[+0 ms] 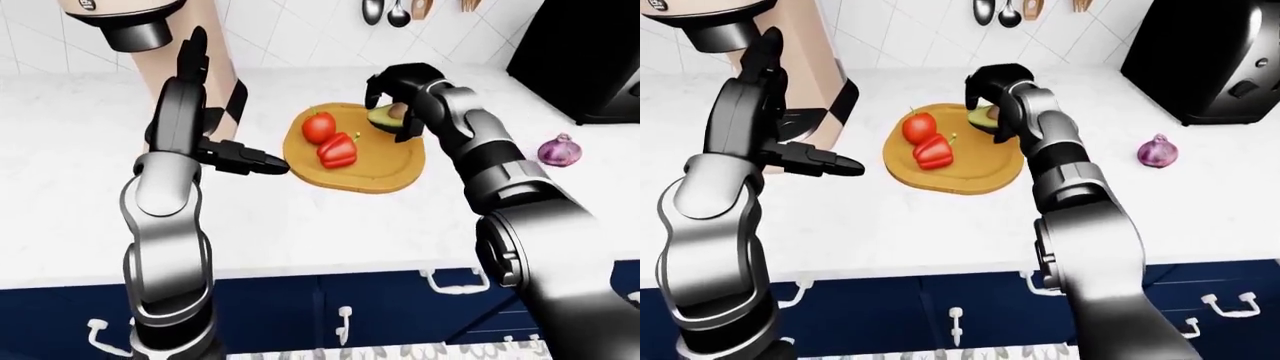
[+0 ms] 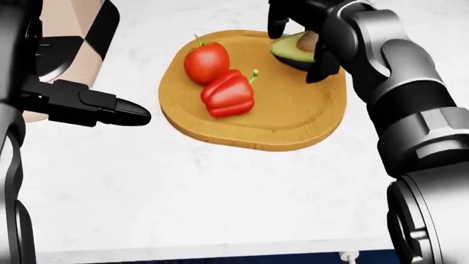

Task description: Place the avocado, onion, tomato and bell pepper on the cutting board.

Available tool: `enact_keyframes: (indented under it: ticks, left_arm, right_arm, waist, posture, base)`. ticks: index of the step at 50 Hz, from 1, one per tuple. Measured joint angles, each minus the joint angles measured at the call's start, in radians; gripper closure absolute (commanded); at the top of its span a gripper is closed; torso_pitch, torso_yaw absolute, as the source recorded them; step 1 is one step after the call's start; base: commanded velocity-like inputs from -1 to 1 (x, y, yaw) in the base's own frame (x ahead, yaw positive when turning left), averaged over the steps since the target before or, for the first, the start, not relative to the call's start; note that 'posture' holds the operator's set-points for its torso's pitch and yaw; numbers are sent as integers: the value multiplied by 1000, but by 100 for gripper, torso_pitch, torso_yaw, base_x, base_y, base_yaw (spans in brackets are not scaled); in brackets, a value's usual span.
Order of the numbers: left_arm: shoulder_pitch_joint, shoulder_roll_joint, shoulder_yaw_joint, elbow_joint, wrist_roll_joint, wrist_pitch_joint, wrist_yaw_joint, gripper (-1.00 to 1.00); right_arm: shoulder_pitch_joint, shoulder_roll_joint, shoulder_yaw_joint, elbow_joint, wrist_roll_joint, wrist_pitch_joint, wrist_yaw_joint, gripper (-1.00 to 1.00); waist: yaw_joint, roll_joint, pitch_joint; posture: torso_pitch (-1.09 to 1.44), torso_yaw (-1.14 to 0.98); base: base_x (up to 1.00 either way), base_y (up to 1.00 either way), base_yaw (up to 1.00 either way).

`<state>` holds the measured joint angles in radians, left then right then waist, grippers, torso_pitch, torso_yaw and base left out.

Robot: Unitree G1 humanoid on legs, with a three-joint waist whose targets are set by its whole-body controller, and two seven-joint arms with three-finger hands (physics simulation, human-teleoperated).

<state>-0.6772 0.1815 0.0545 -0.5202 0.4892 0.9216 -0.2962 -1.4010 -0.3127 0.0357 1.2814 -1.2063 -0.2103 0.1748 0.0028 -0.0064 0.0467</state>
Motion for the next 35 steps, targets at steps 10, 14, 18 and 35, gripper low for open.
enact_keyframes:
  ticks: [10, 14, 18, 35]
  left_arm:
    - [19, -5, 2, -5, -2, -11, 5, -100]
    - [29, -3, 3, -10, -6, -12, 5, -100]
    - [29, 3, 6, -26, -3, -1, 0, -100]
    - [20, 1, 4, -15, -4, -1, 4, -100]
  right_arm:
    - [-7, 50, 0, 33, 46, 48, -52, 19]
    - [-3, 62, 2, 38, 61, 61, -73, 19]
    - [1, 69, 3, 46, 73, 72, -91, 18]
    - [-33, 80, 1, 48, 117, 75, -127, -52]
  waist:
    - [0, 2, -4]
    - [0, 2, -5]
    - [0, 3, -5]
    - [0, 3, -6]
  posture:
    - [0, 0]
    - [0, 0]
    - [0, 0]
    - [0, 0]
  base:
    - [0, 0, 0]
    - [0, 0, 0]
    - [0, 0, 0]
    - [0, 0, 0]
